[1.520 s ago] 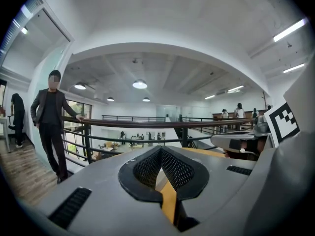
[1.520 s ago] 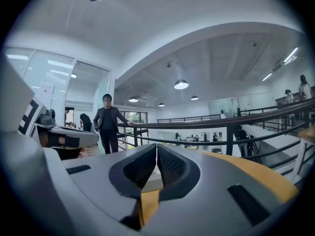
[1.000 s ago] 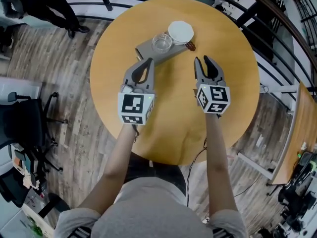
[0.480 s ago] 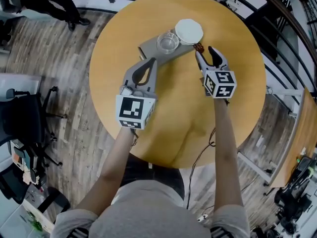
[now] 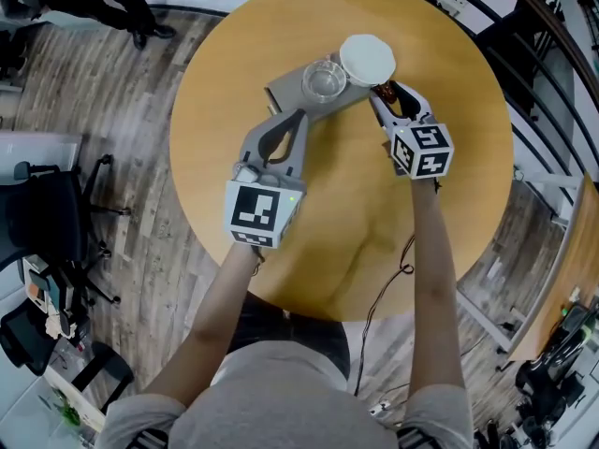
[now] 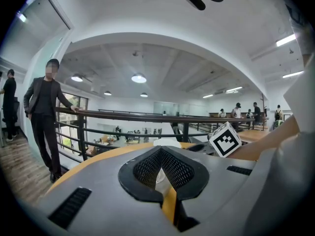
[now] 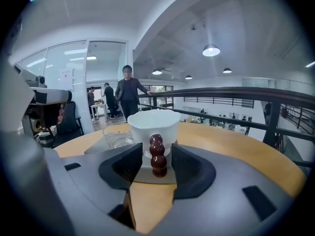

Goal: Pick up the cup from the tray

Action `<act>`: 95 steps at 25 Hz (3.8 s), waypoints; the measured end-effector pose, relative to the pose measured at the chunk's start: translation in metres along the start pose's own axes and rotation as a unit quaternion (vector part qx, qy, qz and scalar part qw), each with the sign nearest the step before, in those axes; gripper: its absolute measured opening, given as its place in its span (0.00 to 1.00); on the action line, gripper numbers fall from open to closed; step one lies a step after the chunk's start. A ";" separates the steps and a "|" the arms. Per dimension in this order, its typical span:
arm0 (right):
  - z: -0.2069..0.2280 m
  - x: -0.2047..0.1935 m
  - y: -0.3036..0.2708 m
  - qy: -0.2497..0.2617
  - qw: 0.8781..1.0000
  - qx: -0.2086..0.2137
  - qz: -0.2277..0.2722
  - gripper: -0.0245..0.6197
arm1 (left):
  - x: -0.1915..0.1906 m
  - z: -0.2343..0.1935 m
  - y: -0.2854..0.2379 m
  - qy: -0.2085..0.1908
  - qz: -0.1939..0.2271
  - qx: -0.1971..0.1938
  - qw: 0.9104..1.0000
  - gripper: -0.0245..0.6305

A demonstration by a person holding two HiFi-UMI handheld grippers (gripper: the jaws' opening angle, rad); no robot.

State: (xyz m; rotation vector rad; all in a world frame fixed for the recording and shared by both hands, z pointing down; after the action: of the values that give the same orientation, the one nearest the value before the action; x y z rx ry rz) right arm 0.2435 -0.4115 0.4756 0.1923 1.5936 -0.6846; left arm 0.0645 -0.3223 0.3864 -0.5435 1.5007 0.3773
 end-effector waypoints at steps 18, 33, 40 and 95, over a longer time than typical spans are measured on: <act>-0.008 0.001 -0.007 0.028 1.000 -0.003 0.006 0.10 | -0.020 -0.005 -0.001 0.014 -0.025 0.009 1.000 0.05; -0.014 0.009 0.006 -0.013 0.999 -0.022 0.029 0.09 | -0.019 -0.008 0.001 0.011 -0.022 0.013 1.000 0.05; -0.009 0.020 0.035 -0.038 0.997 -0.045 0.059 0.09 | -0.015 -0.001 -0.001 0.009 -0.016 0.007 1.000 0.05; -0.021 -0.115 0.113 -0.022 0.988 -0.150 -0.027 0.09 | -0.018 0.032 0.009 0.016 -0.002 -0.016 1.000 0.05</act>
State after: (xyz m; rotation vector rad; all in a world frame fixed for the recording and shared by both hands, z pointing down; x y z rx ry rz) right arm 0.3007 -0.2781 0.5496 -0.0877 1.6415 -0.4783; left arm 0.0851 -0.2960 0.4026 -0.5798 1.5257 0.3909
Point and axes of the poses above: the fingertips, and each gripper's own axes: y backward along the fingers, z to its right, x out of its top, the point moved 3 cm from there along y, backward along the fingers, and after that the axes turned 5 degrees about z, right-handed, at the moved point
